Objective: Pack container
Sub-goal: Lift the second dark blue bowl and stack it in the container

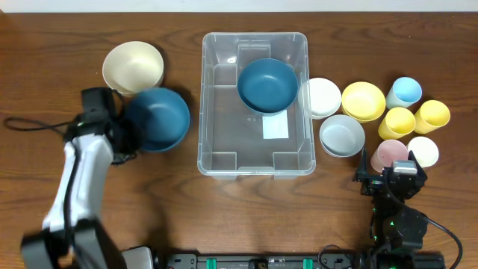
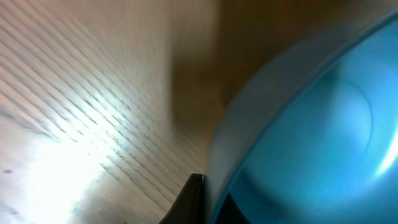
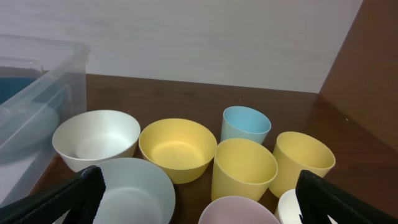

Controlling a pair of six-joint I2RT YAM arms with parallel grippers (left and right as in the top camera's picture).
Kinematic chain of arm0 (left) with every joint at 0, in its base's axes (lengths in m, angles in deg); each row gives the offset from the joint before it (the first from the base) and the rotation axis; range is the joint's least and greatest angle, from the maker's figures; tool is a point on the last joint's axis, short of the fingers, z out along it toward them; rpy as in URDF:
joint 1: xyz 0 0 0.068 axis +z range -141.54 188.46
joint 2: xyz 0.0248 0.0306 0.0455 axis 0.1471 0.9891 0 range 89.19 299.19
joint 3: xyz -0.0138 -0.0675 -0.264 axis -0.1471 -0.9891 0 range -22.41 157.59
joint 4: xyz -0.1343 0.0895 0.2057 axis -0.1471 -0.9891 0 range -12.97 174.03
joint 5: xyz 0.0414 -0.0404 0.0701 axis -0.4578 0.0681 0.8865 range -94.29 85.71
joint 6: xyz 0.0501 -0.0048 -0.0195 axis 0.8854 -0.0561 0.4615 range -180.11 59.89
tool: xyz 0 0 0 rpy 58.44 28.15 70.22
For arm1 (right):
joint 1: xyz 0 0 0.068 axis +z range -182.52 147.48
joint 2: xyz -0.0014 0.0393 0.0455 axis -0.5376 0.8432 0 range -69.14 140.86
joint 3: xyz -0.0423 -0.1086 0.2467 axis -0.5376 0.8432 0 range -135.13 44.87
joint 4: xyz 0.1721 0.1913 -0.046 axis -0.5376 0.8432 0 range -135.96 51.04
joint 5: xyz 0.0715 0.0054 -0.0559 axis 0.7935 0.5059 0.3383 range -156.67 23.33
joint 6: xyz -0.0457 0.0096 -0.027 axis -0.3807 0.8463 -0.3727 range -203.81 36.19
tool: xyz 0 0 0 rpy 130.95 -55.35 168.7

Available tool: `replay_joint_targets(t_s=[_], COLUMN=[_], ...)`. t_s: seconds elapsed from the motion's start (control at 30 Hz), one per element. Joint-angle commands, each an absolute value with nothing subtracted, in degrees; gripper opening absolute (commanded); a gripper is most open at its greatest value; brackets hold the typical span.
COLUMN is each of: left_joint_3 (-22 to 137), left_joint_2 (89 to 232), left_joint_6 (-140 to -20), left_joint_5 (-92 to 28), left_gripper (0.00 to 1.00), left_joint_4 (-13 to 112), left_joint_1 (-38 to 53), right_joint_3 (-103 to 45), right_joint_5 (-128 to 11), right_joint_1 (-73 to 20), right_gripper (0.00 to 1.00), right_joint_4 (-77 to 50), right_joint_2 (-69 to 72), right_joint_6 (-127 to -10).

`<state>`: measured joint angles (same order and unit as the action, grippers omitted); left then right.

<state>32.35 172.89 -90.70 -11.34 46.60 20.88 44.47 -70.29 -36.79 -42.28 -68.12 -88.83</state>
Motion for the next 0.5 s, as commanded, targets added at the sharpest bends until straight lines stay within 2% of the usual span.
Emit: replay_joint_targets(t_s=[0.0, 0.2, 0.47], left_joint_3=[36.11, 41.25, 45.45], left_joint_2=[165.06, 155.4, 156.78], left_joint_6=[-89.08, -89.04, -88.03], left_joint_5=[-10.92, -11.01, -12.26], left_gripper=[0.06, 0.05, 0.06], left_joint_4=[46.55, 48.46, 61.66], left_joint_1=[21.78, 19.05, 3.53], right_joint_3=[44.54, 44.54, 44.54], right_joint_5=[-70.73, -70.73, -70.73], right_joint_1=[-37.29, -37.29, -37.29], right_gripper=[0.99, 0.99, 0.99], right_joint_4=[-42.06, -42.06, -42.08], right_joint_2=[-68.27, -68.27, -68.27], right_joint_6=[-88.37, -88.37, -88.37])
